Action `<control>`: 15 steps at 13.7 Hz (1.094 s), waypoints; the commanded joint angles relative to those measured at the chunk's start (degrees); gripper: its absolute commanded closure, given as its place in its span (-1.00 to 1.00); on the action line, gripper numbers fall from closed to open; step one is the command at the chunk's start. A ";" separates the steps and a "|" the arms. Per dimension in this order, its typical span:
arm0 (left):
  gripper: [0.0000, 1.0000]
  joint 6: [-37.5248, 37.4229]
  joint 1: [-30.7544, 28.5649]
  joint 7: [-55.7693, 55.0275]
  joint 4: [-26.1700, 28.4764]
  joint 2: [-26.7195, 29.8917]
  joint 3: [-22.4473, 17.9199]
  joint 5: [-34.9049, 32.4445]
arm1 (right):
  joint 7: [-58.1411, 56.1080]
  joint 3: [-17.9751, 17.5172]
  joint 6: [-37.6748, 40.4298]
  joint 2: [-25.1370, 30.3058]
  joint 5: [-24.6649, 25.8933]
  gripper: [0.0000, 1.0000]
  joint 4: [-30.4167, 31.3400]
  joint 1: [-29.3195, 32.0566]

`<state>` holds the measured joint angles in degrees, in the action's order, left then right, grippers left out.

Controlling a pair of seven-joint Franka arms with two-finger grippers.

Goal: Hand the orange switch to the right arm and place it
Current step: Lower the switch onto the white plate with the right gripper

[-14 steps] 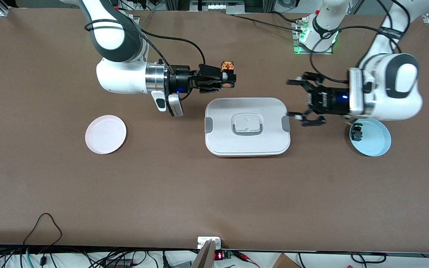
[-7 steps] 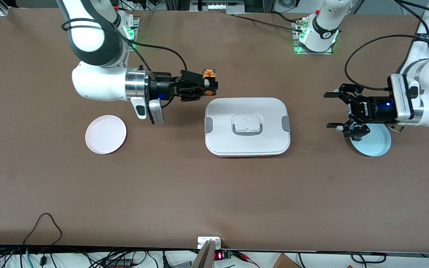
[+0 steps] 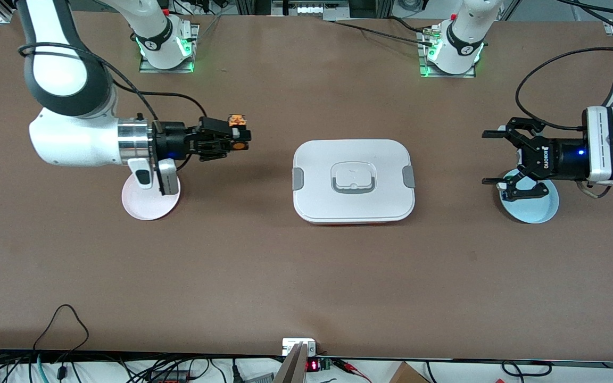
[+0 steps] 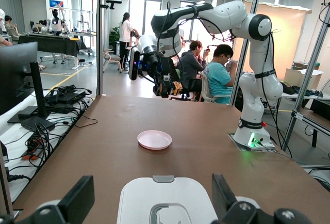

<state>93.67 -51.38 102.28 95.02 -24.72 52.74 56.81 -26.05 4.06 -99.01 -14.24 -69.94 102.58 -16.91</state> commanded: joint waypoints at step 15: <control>-1.00 2.19 42.41 -35.04 -3.26 22.42 -43.24 -31.20 | -32.02 -0.63 -10.47 1.24 69.04 1.00 6.65 6.71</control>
<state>92.19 -13.17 70.17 91.32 -3.93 12.78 31.37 -53.28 4.06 -104.87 -13.96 -4.31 106.05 -10.64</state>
